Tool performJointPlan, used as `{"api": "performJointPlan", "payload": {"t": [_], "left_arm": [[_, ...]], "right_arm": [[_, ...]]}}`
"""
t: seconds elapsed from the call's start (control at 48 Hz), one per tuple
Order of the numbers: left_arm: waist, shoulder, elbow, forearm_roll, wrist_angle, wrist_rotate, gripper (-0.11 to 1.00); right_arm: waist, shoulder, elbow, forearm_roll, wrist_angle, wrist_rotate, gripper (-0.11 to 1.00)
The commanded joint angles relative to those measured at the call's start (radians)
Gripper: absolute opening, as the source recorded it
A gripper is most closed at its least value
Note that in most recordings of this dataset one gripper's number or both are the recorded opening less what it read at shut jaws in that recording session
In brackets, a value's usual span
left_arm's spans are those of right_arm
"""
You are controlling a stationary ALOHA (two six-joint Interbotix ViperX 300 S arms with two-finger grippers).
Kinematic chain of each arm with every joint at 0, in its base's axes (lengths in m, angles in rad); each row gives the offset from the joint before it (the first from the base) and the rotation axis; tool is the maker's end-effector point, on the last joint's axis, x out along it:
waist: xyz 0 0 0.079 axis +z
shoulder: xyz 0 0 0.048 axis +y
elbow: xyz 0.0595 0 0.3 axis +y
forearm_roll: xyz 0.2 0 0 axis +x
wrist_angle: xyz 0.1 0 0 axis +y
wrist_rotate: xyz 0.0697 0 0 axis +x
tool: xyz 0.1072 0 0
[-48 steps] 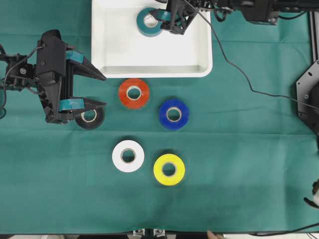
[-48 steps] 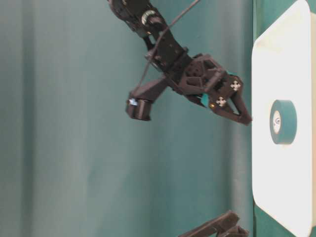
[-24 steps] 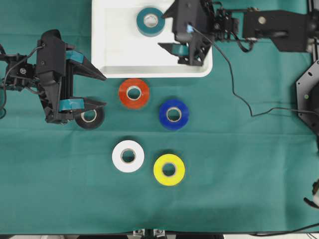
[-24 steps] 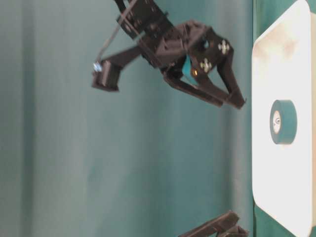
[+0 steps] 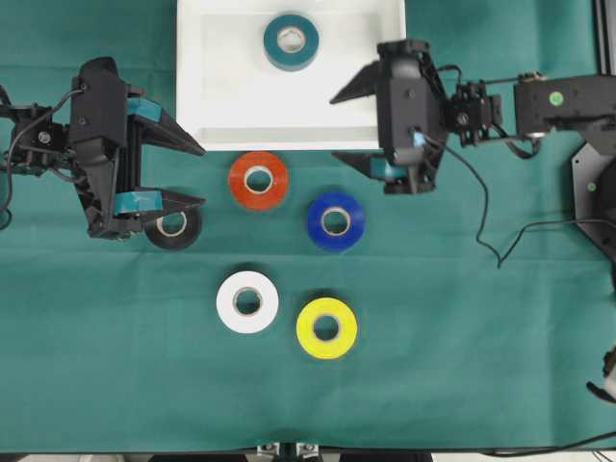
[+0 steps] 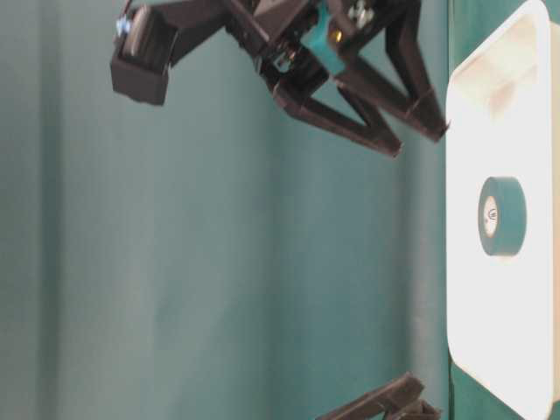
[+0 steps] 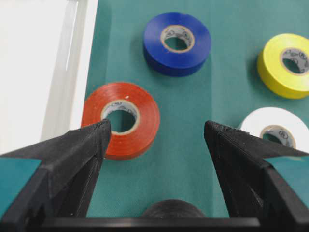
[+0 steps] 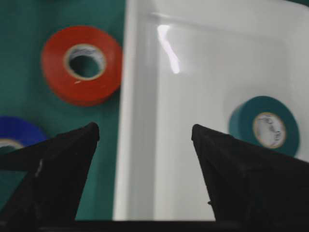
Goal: Put the tape alternately from left to right into the white case.
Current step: 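Raise the right gripper out of the tray and move it aside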
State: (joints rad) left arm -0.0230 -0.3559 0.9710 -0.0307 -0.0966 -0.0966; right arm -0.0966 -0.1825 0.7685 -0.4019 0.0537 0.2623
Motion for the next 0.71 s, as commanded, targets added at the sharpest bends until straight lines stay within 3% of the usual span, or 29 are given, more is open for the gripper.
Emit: {"api": "performJointPlan", "payload": {"t": [0.0, 0.479, 0.687], "left_arm": [[0.000, -0.008, -0.020, 0.000, -0.005, -0.003, 0.88], [-0.005, -0.008, -0.021, 0.000, -0.005, -0.003, 0.88], [-0.012, -0.006, -0.023, -0.002, -0.005, -0.034, 0.88]], "right_arm": [[0.023, -0.029, 0.006, -0.002, -0.008, 0.002, 0.85], [0.054, -0.035, 0.026, 0.002, -0.009, 0.002, 0.84], [0.054, -0.034, 0.025, 0.002, -0.020, 0.002, 0.84]]}}
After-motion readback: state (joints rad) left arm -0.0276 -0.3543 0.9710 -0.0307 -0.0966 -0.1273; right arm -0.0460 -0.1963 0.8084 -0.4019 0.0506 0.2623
